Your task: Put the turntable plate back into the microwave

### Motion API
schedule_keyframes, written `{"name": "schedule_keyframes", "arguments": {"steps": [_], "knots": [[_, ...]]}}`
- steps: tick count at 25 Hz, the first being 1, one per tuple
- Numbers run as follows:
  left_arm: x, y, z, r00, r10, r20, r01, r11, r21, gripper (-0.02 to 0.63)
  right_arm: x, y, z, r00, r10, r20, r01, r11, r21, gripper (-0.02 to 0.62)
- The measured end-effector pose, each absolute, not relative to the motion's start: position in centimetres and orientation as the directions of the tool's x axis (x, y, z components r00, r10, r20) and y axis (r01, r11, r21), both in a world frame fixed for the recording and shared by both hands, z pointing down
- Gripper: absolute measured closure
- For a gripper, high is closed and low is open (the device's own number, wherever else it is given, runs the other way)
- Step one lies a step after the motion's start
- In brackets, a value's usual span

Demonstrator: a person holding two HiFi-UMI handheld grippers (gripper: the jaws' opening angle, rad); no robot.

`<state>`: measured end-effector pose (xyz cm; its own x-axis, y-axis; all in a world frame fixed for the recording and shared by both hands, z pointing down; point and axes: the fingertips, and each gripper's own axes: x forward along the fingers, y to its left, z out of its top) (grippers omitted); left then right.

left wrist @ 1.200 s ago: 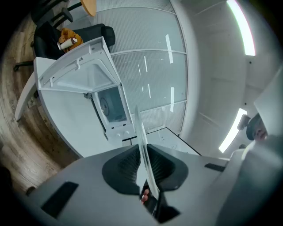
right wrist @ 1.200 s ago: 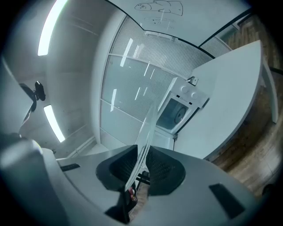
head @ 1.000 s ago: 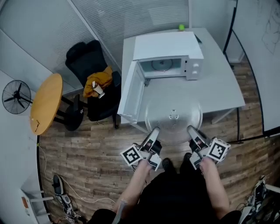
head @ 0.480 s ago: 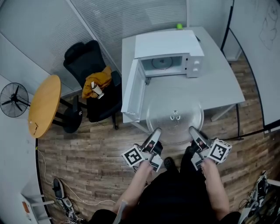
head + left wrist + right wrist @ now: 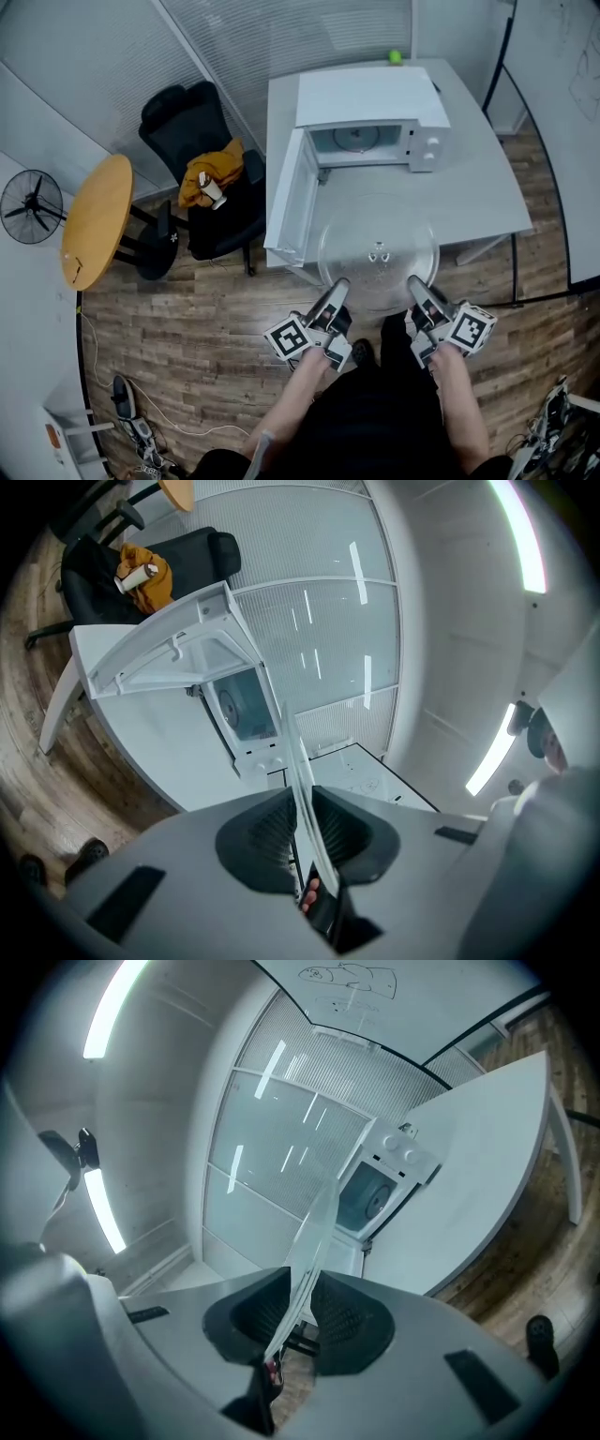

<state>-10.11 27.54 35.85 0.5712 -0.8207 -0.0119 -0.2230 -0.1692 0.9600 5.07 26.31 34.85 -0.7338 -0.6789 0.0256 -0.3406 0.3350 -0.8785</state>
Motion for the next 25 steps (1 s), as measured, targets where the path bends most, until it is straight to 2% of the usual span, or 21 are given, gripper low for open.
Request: {"name": "schedule_keyframes", "arguments": {"steps": [15, 25], "knots": [[-8.7, 18.1, 36.9, 0.503, -0.863, 0.048, -0.263, -0.1, 0.96, 0.558, 6.1, 15.6, 36.7, -0.79, -0.606, 0.091, -0.36, 0.338, -0.87, 0.508], [-6.9, 12.9, 38.6, 0.431, -0.9, 0.073, -0.267, -0.05, 0.962, 0.557, 7.4, 9.2, 39.1, -0.849, -0.517, 0.108, -0.315, 0.332, -0.889, 0.508]]}}
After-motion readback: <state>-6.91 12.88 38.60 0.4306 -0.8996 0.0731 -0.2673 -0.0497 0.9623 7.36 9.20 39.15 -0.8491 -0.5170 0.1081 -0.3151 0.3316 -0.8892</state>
